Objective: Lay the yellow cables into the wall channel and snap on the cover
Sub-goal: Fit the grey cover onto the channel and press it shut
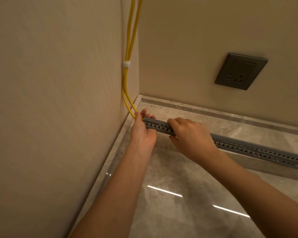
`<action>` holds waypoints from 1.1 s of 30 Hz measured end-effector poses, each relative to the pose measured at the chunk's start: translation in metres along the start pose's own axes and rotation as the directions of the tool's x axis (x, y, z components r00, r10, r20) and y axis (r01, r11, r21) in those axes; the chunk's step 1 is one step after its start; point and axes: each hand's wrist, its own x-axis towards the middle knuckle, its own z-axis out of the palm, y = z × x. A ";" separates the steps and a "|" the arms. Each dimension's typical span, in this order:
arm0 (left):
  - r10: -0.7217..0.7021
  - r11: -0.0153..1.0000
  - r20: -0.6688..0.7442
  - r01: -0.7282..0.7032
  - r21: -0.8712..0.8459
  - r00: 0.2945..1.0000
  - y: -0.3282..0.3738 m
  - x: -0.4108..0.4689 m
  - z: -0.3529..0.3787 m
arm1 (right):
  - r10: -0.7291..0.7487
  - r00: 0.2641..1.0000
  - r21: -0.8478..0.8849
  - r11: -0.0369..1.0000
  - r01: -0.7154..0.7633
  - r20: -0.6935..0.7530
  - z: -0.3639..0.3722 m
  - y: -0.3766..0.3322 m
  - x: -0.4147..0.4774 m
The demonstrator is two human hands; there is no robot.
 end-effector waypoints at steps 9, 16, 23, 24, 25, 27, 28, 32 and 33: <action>0.040 0.973 0.027 -0.045 0.228 0.999 -0.001 -0.001 -0.006 | 0.031 0.999 -0.040 0.999 -0.031 -0.019 0.000 -0.003 0.000; 0.191 0.921 -0.122 -0.134 0.365 0.974 -0.015 -0.003 -0.003 | 0.014 1.000 -0.042 0.999 -0.015 -0.028 0.002 -0.003 0.001; 0.266 0.871 -0.295 -0.098 0.481 0.918 -0.031 -0.015 0.001 | 0.004 0.983 -0.112 0.993 -0.025 -0.185 0.011 -0.010 -0.005; 0.254 0.864 -0.285 -0.084 0.497 0.924 -0.030 -0.015 0.000 | 0.001 0.980 -0.127 0.992 -0.027 -0.201 0.013 -0.011 -0.006; 0.240 0.855 -0.272 -0.070 0.514 0.932 -0.027 -0.015 -0.002 | 0.001 0.977 -0.145 0.989 -0.033 -0.214 0.016 -0.012 -0.007; 0.219 0.835 -0.245 -0.051 0.549 0.944 -0.023 -0.015 -0.007 | 0.019 0.974 -0.175 0.983 -0.060 -0.224 0.020 -0.015 -0.008; 0.209 0.821 -0.229 -0.043 0.569 0.951 -0.020 -0.016 -0.009 | 0.031 0.973 -0.178 0.981 -0.073 -0.228 0.022 -0.016 -0.007; 0.113 0.736 -0.124 0.001 0.677 0.986 -0.004 -0.018 -0.018 | 0.039 0.962 -0.152 0.985 -0.083 -0.270 0.024 -0.012 -0.004; 0.088 0.726 -0.112 0.014 0.688 0.990 -0.001 -0.019 -0.018 | 0.037 0.958 -0.156 0.984 -0.084 -0.283 0.023 -0.012 -0.003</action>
